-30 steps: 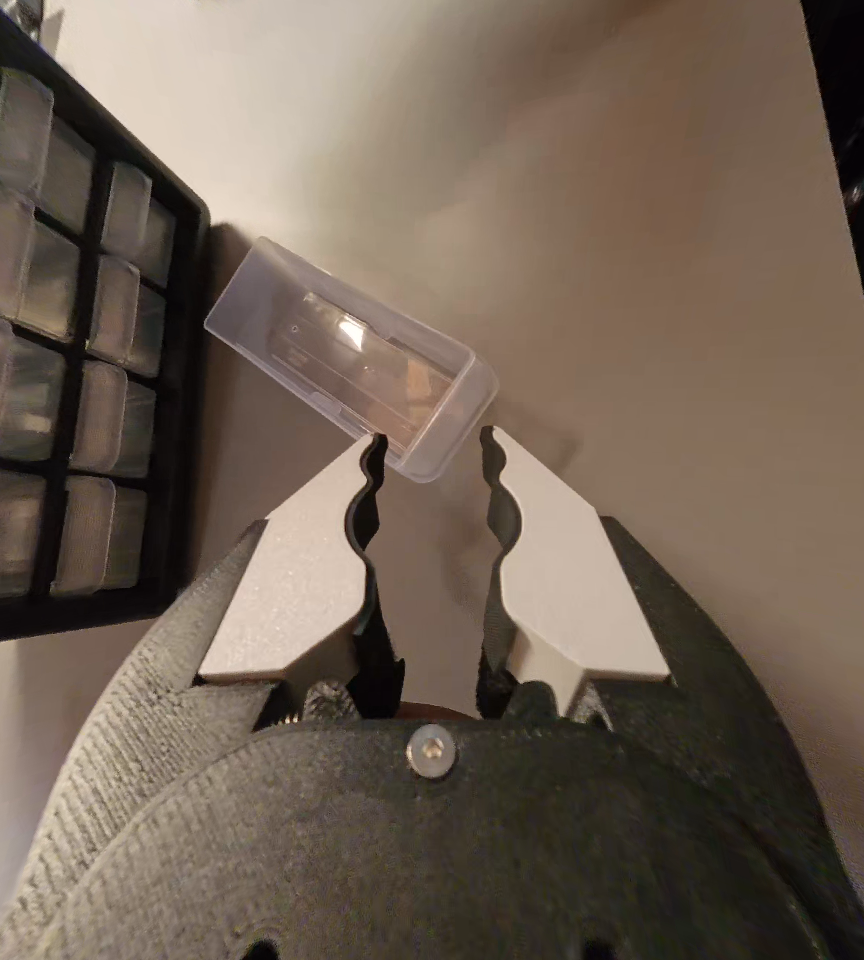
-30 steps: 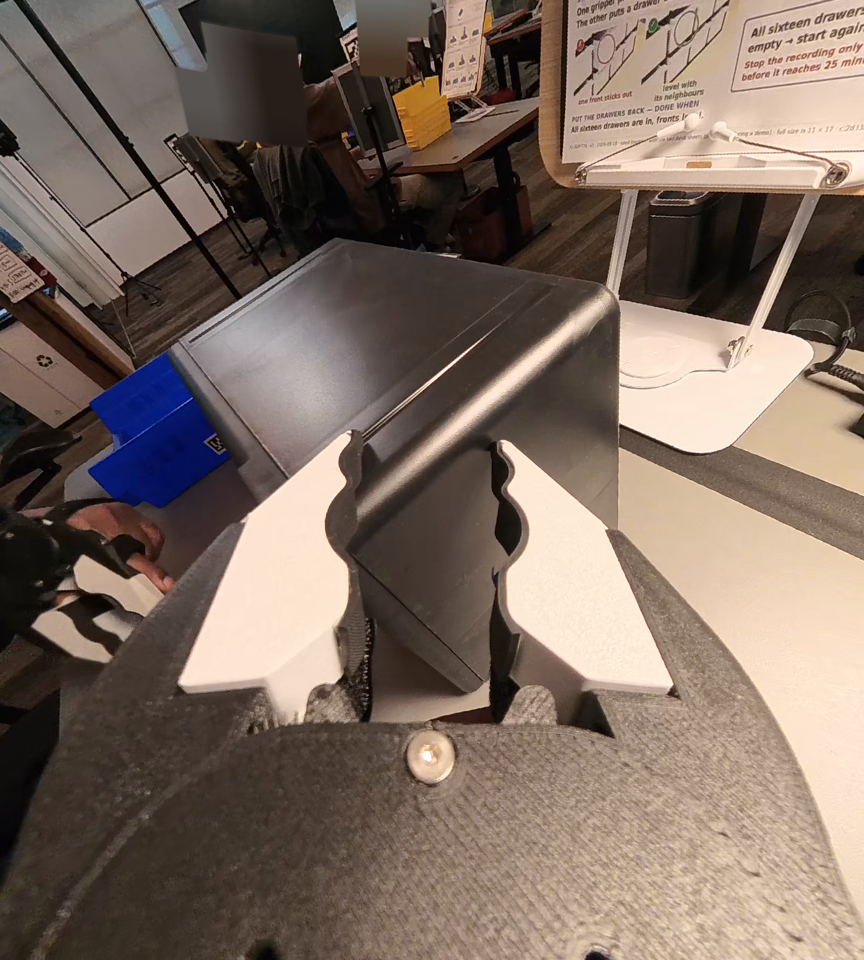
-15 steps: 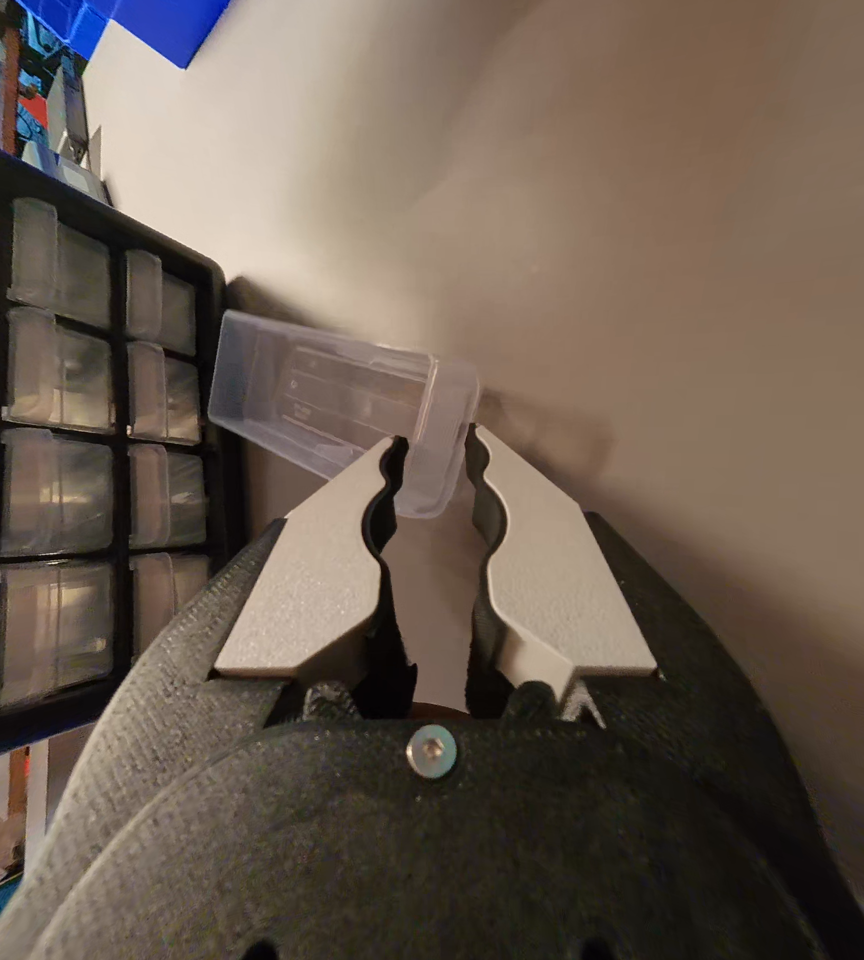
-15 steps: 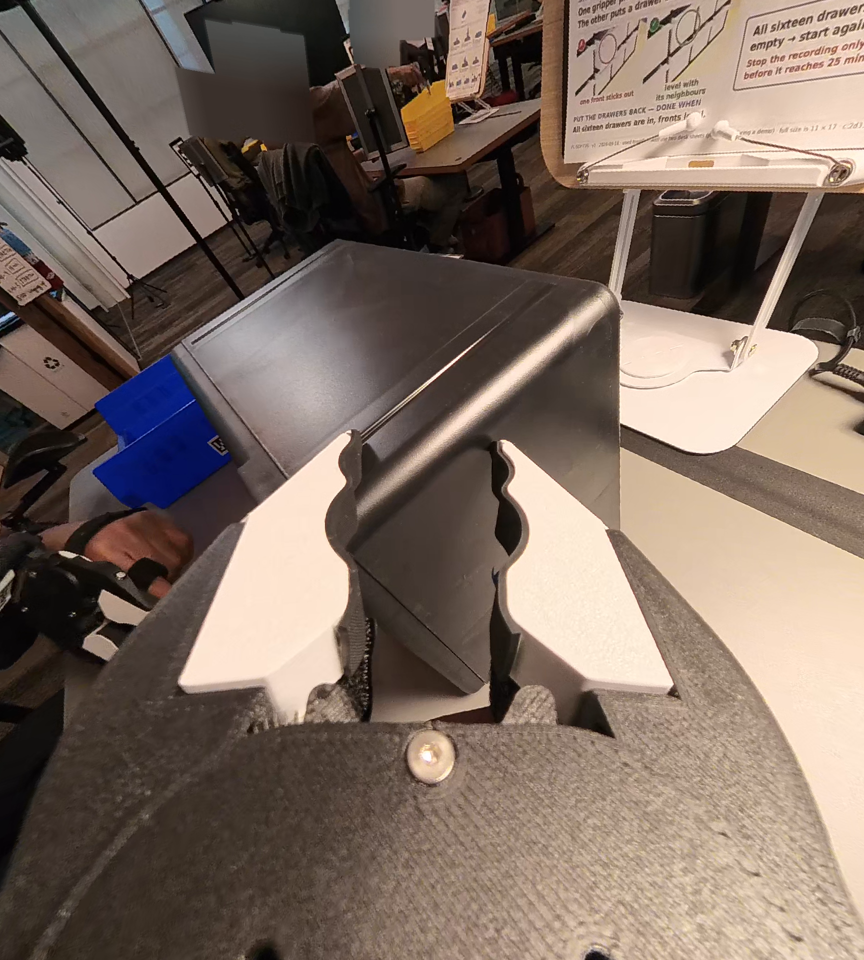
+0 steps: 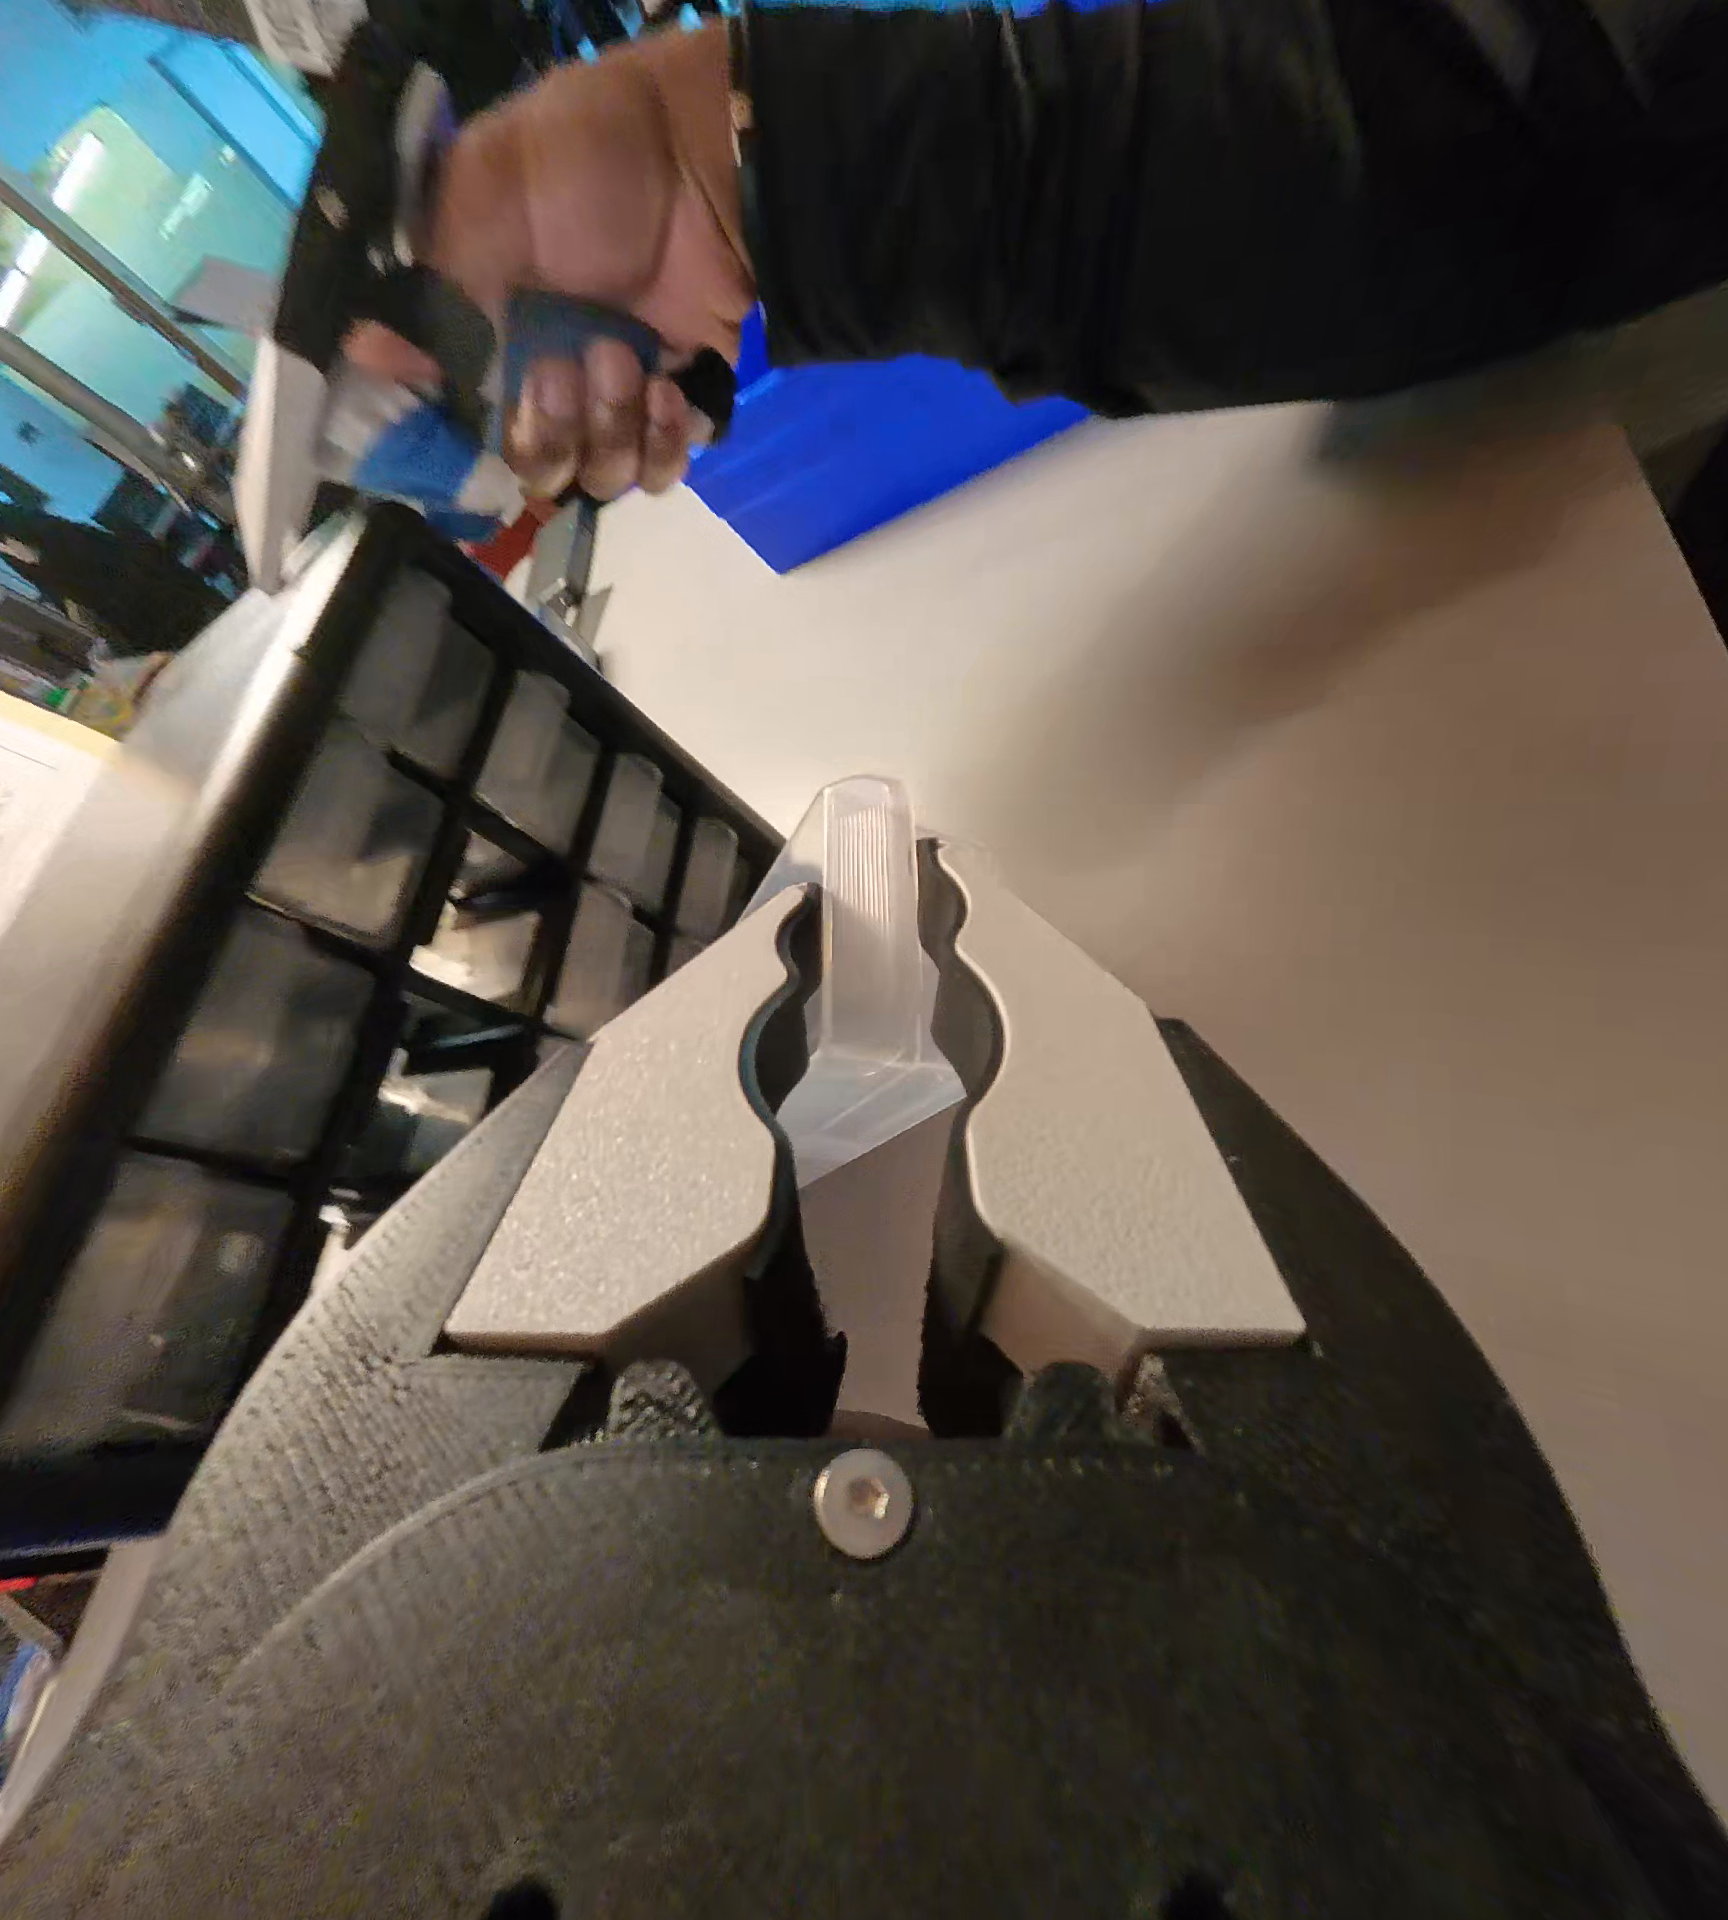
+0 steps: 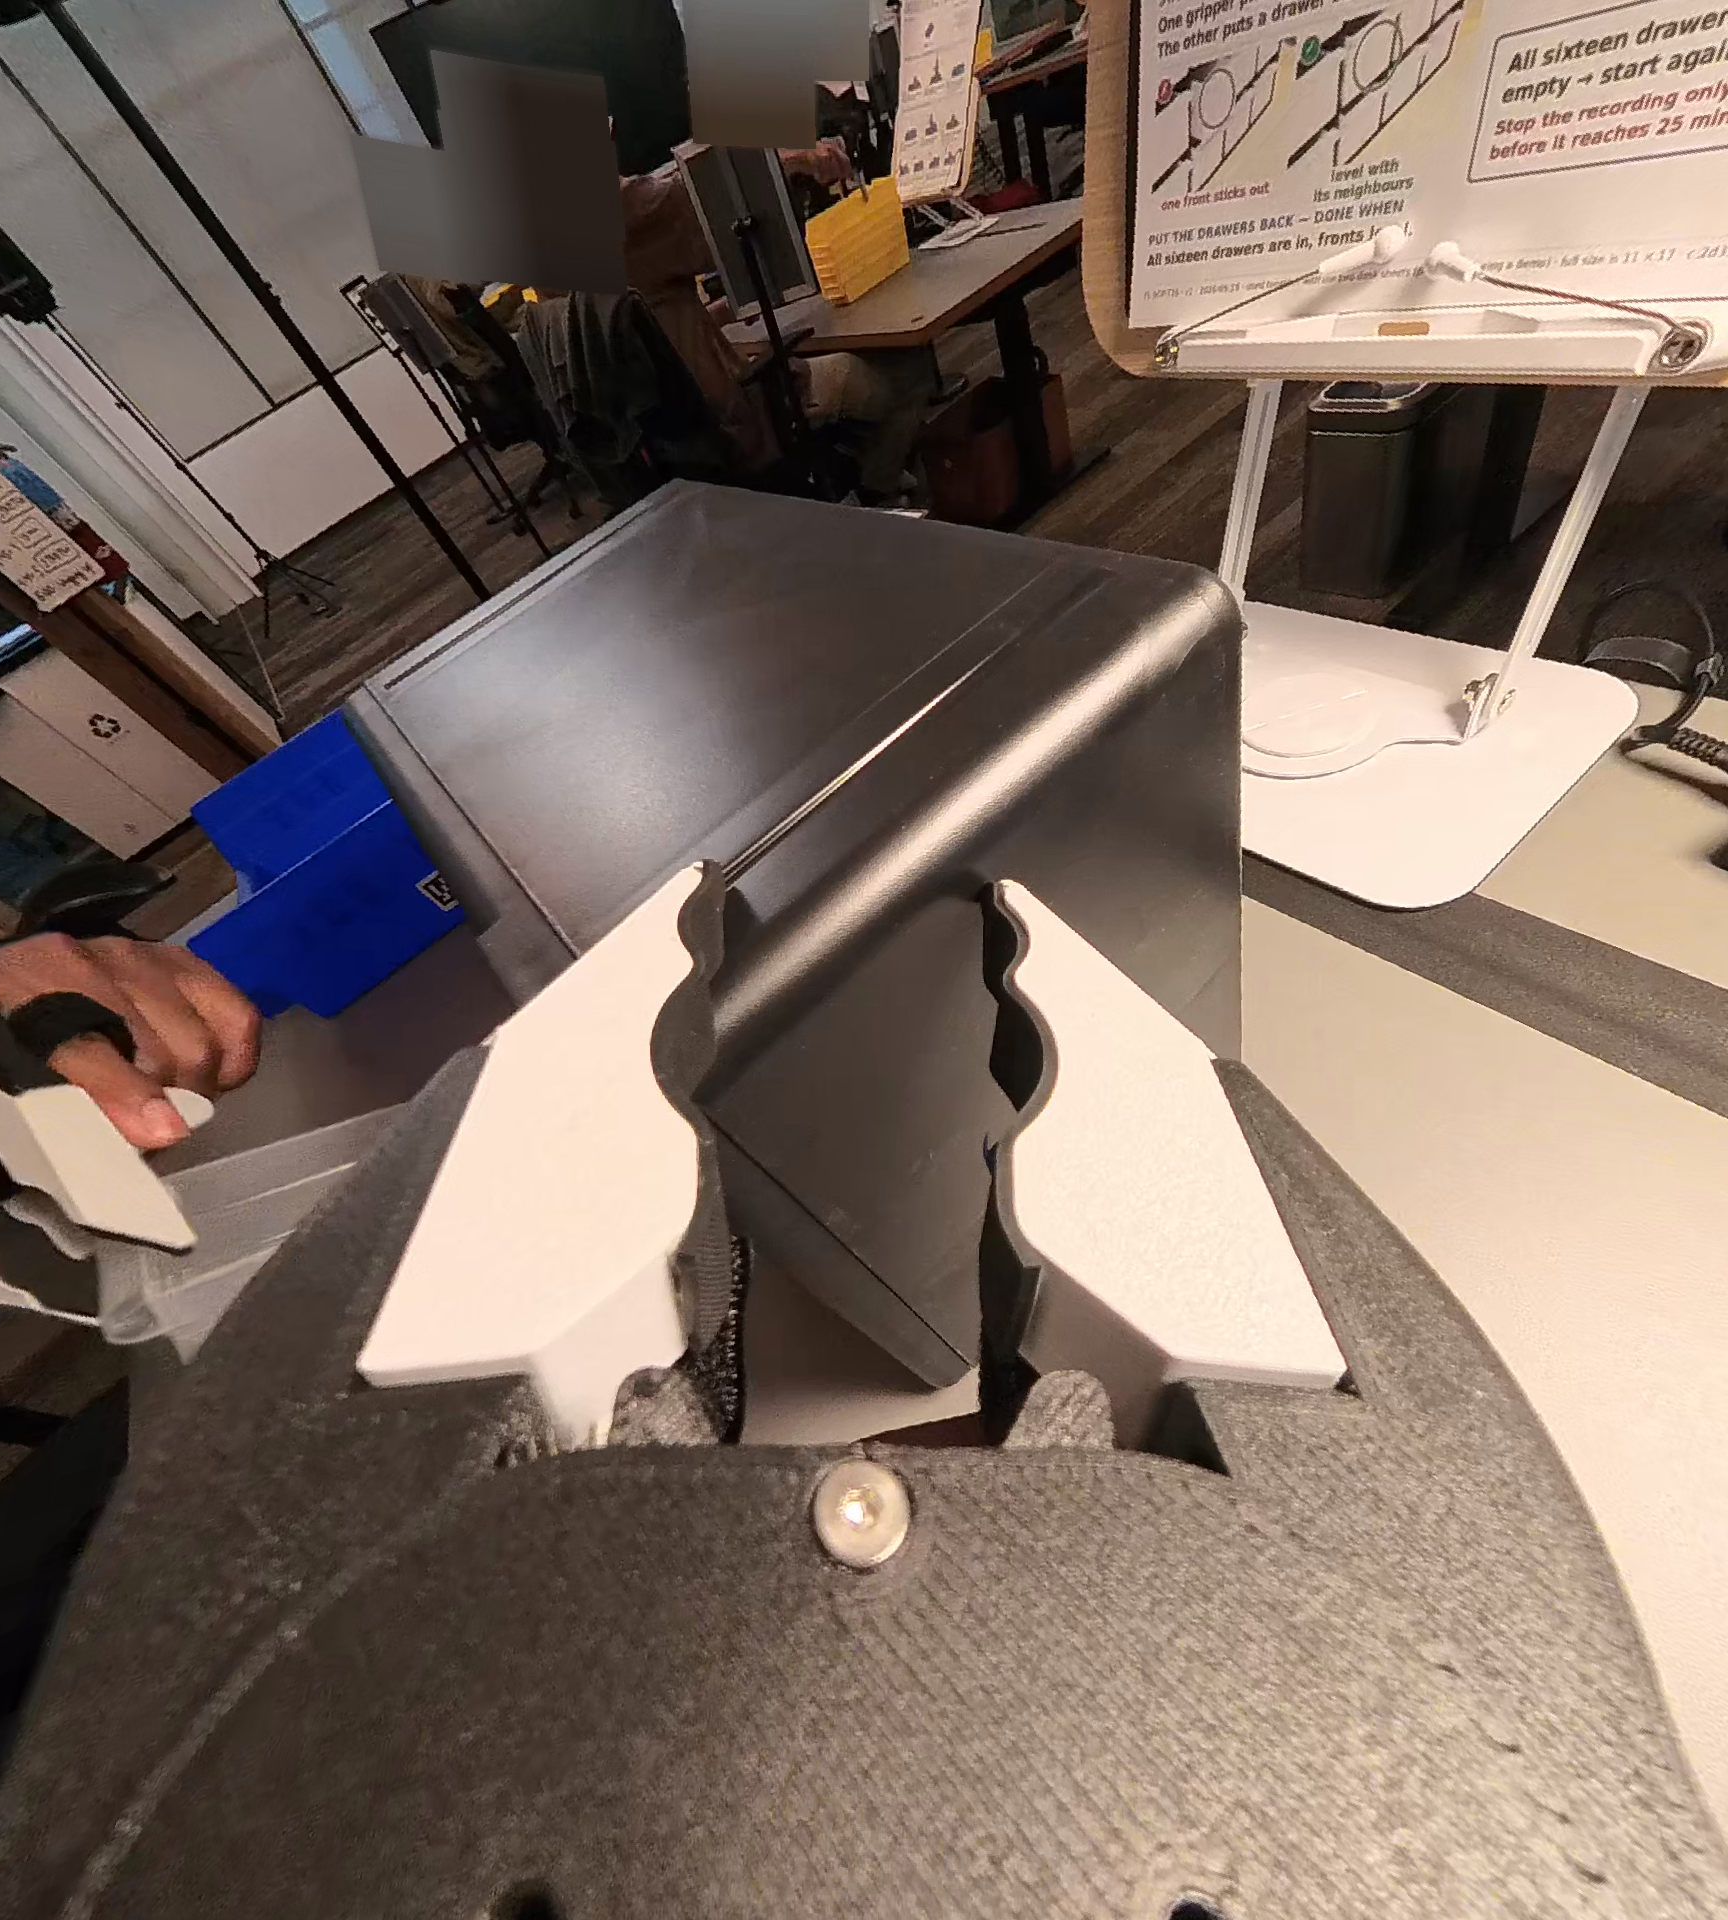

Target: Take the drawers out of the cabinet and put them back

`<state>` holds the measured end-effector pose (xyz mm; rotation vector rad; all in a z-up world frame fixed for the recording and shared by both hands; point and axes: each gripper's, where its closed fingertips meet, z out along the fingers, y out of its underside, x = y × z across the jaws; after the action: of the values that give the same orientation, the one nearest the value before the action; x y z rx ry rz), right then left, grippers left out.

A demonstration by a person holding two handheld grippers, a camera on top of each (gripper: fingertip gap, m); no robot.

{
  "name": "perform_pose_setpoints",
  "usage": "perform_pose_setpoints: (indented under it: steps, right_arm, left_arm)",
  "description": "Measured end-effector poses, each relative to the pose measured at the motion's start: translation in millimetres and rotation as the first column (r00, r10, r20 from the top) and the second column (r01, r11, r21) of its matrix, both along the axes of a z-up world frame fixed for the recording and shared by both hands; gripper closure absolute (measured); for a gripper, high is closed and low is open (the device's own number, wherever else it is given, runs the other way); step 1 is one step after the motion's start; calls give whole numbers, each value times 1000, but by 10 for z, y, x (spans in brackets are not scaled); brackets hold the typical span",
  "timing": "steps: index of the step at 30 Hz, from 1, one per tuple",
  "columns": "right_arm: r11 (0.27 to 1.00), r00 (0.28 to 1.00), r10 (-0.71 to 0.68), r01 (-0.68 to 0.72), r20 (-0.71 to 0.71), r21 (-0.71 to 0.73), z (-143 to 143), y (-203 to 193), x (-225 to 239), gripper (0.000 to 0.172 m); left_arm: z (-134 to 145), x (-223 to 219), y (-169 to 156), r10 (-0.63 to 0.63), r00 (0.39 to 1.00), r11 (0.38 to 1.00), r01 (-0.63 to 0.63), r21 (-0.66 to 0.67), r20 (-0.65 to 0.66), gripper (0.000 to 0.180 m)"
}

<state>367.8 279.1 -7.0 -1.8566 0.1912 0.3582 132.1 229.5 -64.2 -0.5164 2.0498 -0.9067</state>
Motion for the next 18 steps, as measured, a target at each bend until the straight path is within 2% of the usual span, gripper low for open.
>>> perform_pose_setpoints:
  steps: [6,13,18]
  right_arm:
    - [1000,1000,3,-3,-3,1,0,0,1,119]
    - [1000,1000,8,-8,-7,3,-1,-2,0,119]
    - [1000,1000,12,-12,-10,4,-1,-3,2,119]
  left_arm:
    - [381,190,-116,-52,993,999,50,19,105,162]
    - [501,454,-148,-81,987,996,77,37,136,163]
    - [474,568,-114,-84,986,995,75,66,141,163]
